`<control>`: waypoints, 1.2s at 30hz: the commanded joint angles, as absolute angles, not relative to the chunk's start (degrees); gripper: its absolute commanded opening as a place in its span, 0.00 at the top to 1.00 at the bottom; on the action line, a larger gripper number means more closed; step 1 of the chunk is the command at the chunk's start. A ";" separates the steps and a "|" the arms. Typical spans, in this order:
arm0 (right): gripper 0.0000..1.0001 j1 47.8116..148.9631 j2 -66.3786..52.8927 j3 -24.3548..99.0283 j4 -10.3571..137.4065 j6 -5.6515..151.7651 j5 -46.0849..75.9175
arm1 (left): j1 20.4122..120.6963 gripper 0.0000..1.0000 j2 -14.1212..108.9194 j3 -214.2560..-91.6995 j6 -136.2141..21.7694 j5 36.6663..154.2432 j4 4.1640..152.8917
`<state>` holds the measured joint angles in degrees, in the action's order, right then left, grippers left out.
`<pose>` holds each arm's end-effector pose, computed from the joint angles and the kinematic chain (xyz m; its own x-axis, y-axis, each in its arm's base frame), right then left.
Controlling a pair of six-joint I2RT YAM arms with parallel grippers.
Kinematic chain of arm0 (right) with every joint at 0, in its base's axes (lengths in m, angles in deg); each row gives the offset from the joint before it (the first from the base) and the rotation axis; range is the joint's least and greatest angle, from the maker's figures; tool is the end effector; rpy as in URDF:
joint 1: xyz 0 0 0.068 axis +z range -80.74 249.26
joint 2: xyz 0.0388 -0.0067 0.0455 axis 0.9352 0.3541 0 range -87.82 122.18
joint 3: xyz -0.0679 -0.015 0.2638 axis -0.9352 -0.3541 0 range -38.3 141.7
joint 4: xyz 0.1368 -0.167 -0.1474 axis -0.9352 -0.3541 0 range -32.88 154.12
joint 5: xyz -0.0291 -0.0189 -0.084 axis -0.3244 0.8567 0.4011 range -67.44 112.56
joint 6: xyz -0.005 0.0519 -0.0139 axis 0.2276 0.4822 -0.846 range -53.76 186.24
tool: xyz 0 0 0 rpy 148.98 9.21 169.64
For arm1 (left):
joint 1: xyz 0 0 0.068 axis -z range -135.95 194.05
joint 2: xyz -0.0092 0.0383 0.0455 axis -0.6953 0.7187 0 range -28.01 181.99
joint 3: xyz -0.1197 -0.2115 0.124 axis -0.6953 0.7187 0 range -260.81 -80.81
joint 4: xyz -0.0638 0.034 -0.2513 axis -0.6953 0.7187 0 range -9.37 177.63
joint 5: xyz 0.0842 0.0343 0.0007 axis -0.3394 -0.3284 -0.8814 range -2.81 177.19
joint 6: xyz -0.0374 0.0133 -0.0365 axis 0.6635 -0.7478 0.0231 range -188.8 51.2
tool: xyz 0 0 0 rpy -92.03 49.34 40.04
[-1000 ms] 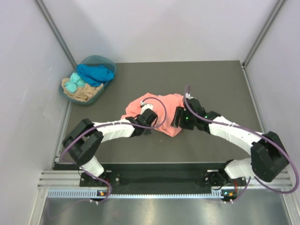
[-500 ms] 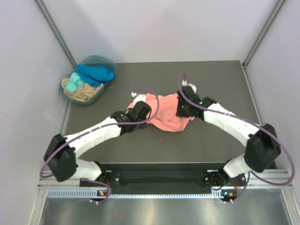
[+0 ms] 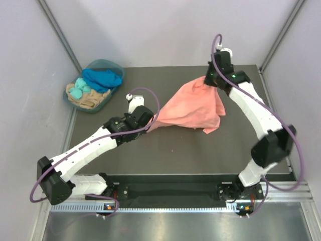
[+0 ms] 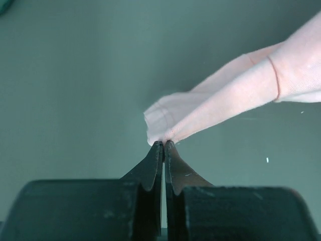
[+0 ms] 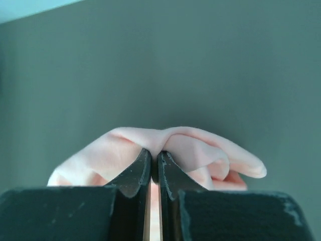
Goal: Fold and stack the t-shirts
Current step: Flatten the tshirt out
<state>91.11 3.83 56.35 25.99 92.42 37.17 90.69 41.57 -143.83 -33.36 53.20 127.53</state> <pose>0.3354 0.1248 0.3876 -0.5537 0.2379 -0.7980 0.0842 0.9694 0.2305 0.1792 -0.1606 0.3094 -0.6663 0.0054 -0.7456 -0.0150 0.9997 0.0207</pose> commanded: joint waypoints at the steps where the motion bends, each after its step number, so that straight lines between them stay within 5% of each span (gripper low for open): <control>1: 0.97 90.36 16.62 64.08 30.80 88.13 33.47 | 90.90 1.00 39.50 -142.78 -32.94 52.64 129.41; 7: 0.61 89.83 31.35 80.78 16.89 86.98 34.23 | 90.73 1.00 38.00 -139.26 -31.98 57.74 123.53; 12: 0.49 88.95 16.18 59.43 17.00 96.46 39.79 | 87.67 1.00 41.24 -139.52 -31.01 58.10 122.82; 21: 0.55 88.77 -8.62 20.46 30.96 104.91 35.83 | 67.89 1.00 43.27 -142.41 -35.05 73.84 117.10; 36: 0.52 91.67 -7.68 -2.35 58.48 101.13 24.40 | 66.38 1.00 45.12 -143.12 -35.14 75.50 115.79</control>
